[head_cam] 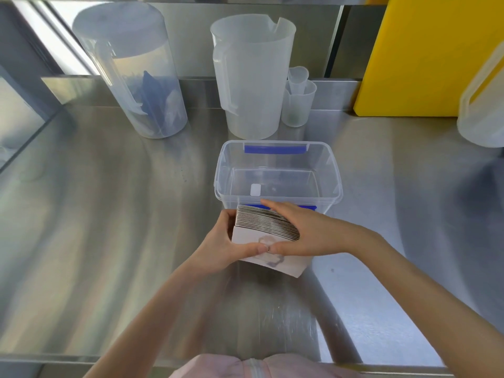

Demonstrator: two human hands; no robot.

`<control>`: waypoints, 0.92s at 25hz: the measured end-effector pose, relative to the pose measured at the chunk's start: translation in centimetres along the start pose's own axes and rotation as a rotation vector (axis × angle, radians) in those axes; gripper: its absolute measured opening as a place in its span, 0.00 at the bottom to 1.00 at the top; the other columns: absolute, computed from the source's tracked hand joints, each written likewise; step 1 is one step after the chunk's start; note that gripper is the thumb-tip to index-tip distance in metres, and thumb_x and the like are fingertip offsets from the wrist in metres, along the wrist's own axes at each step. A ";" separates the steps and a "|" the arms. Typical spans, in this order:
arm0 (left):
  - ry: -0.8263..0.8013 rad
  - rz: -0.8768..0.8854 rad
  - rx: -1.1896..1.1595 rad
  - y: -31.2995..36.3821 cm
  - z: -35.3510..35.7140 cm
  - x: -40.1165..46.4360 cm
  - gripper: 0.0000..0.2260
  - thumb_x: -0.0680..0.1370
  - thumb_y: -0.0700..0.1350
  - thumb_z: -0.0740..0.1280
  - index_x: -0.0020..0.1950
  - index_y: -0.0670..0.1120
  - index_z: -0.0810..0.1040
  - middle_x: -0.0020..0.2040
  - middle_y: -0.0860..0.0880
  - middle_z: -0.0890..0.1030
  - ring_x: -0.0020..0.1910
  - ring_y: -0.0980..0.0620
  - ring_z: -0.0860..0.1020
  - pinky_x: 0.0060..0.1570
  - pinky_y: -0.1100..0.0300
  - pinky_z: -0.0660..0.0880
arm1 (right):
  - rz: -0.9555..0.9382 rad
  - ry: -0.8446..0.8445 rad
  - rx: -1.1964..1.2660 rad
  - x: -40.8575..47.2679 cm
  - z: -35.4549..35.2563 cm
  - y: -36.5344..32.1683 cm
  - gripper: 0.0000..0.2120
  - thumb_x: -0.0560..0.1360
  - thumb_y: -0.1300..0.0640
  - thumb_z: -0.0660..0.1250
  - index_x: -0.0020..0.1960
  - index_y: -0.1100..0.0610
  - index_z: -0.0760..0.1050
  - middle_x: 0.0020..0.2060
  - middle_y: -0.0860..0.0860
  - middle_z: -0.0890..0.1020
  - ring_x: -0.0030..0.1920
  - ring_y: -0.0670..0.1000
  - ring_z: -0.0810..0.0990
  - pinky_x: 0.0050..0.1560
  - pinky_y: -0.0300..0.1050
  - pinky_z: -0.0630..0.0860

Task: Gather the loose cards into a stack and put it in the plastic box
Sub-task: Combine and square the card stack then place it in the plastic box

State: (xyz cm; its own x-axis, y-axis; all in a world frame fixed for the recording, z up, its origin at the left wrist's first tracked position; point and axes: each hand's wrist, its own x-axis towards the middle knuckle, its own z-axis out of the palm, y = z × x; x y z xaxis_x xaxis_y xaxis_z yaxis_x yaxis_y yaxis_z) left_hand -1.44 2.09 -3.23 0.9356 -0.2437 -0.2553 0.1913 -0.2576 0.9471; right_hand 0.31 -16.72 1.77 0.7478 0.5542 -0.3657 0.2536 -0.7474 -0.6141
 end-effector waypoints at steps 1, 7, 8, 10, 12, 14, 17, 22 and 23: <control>0.004 -0.002 0.003 0.2 -0.2 0.2 0.27 0.54 0.49 0.76 0.47 0.57 0.66 0.46 0.58 0.75 0.39 0.71 0.77 0.38 0.76 0.73 | -0.011 0.001 0.003 0.4 -0.1 -0.1 0.37 0.71 0.44 0.66 0.73 0.44 0.49 0.72 0.47 0.62 0.68 0.47 0.65 0.65 0.43 0.68; 0.001 -0.043 -0.056 1.3 -1.8 1.6 0.27 0.63 0.44 0.76 0.58 0.47 0.68 0.49 0.52 0.78 0.41 0.66 0.79 0.39 0.73 0.75 | 0.006 0.077 0.075 2.1 -0.8 -0.3 0.35 0.71 0.44 0.66 0.72 0.45 0.53 0.67 0.49 0.67 0.61 0.48 0.70 0.58 0.41 0.71; -0.006 -0.048 -0.072 1.5 -2.1 2.0 0.31 0.59 0.49 0.76 0.59 0.45 0.69 0.50 0.51 0.79 0.44 0.62 0.79 0.42 0.70 0.76 | 0.010 0.102 0.101 2.4 -1.0 -0.3 0.35 0.70 0.45 0.67 0.72 0.45 0.54 0.67 0.49 0.68 0.60 0.48 0.71 0.58 0.41 0.72; -0.014 -0.074 -0.078 2.2 -2.6 2.8 0.37 0.55 0.56 0.72 0.61 0.44 0.70 0.53 0.48 0.79 0.49 0.54 0.79 0.50 0.62 0.76 | 0.020 0.146 0.170 3.2 -1.4 -0.3 0.34 0.70 0.46 0.68 0.71 0.46 0.56 0.67 0.49 0.68 0.60 0.48 0.71 0.59 0.42 0.72; -0.039 -0.094 -0.109 2.9 -3.1 3.9 0.33 0.58 0.57 0.71 0.60 0.45 0.71 0.54 0.48 0.80 0.51 0.52 0.79 0.55 0.56 0.75 | 0.040 0.163 0.286 4.2 -2.0 -0.2 0.32 0.70 0.49 0.68 0.70 0.46 0.57 0.63 0.47 0.71 0.58 0.48 0.73 0.56 0.41 0.72; -0.033 -0.099 -0.253 3.6 -3.8 5.0 0.17 0.69 0.54 0.66 0.54 0.47 0.75 0.50 0.49 0.80 0.48 0.52 0.79 0.55 0.57 0.74 | 0.084 0.176 0.485 5.4 -2.6 0.1 0.27 0.72 0.52 0.67 0.67 0.45 0.61 0.57 0.46 0.73 0.52 0.48 0.75 0.50 0.40 0.74; 0.214 -0.092 -0.429 4.1 -4.8 7.0 0.11 0.77 0.48 0.56 0.45 0.48 0.77 0.44 0.49 0.79 0.44 0.52 0.76 0.51 0.59 0.71 | 0.176 0.263 0.894 7.7 -3.8 1.0 0.15 0.74 0.53 0.63 0.59 0.46 0.67 0.50 0.50 0.79 0.46 0.50 0.79 0.45 0.43 0.76; 0.618 -0.165 -0.165 1.7 -4.2 9.6 0.16 0.76 0.43 0.61 0.63 0.45 0.71 0.61 0.48 0.76 0.58 0.51 0.75 0.60 0.61 0.70 | 0.401 0.293 1.235 13.1 -3.3 2.3 0.18 0.72 0.47 0.62 0.58 0.56 0.72 0.46 0.54 0.82 0.46 0.54 0.80 0.41 0.44 0.76; 0.606 -0.208 -0.178 1.1 -4.1 10.1 0.18 0.76 0.44 0.61 0.65 0.45 0.68 0.64 0.47 0.74 0.62 0.49 0.73 0.63 0.57 0.69 | 0.461 0.274 1.233 14.0 -2.7 2.4 0.22 0.70 0.46 0.63 0.59 0.57 0.71 0.49 0.56 0.82 0.48 0.56 0.80 0.43 0.46 0.77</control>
State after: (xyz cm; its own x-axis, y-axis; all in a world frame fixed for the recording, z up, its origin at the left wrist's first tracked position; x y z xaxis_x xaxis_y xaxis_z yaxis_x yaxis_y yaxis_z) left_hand 9.43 3.17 -3.92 0.8655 0.3762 -0.3307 0.3830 -0.0716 0.9210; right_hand 13.05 -11.74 -2.96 0.7492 0.1445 -0.6464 -0.6580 0.0509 -0.7513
